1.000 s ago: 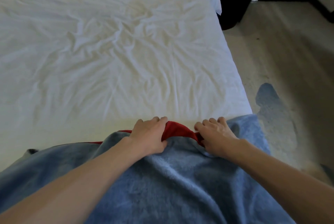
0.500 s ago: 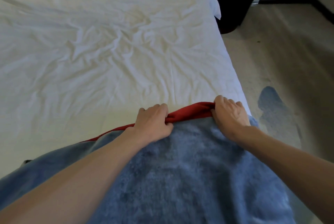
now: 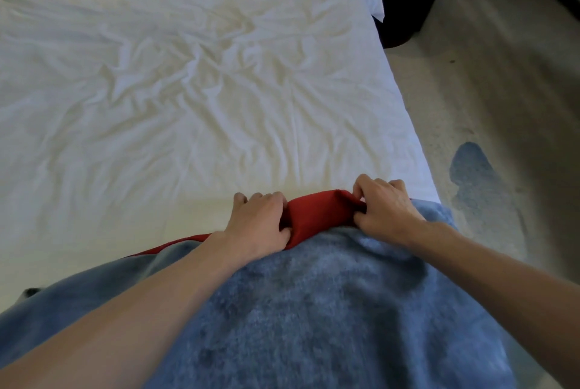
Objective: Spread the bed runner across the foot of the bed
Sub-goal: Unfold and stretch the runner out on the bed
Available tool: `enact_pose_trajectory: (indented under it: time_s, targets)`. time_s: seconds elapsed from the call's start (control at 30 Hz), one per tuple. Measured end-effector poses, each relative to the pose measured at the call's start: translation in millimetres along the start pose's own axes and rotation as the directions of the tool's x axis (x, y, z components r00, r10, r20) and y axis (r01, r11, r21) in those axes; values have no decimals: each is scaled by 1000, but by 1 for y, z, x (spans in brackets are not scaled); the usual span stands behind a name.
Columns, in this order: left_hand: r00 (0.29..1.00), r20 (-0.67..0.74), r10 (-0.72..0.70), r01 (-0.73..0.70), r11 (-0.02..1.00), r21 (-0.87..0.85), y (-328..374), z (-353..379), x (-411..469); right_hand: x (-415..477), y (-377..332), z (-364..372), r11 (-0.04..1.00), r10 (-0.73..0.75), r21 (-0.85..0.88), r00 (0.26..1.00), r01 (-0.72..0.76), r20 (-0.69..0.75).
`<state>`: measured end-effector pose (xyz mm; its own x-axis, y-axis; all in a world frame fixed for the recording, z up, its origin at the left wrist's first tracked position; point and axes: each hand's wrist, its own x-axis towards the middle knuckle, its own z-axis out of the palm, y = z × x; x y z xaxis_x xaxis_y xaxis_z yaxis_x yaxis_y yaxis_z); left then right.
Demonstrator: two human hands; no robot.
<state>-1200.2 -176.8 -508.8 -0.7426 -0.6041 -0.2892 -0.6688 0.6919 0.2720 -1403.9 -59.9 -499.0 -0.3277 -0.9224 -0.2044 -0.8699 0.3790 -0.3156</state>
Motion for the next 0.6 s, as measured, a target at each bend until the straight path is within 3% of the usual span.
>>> enact_pose_trajectory:
  time_s: [0.27,0.4,0.6]
  targets:
    - [999,47,-6,5,1000,25,5,1,-1,12,-10,-2,986,-7,168,986,-21,166]
    - [999,-49,-11,7,996,-93,5,-5,-3,16,-14,-5,971,35,236,998,-48,59]
    - [970,-192,-149,100,965,-242,-10,-35,17,22,-23,-16,994,-15,105,983,35,-183]
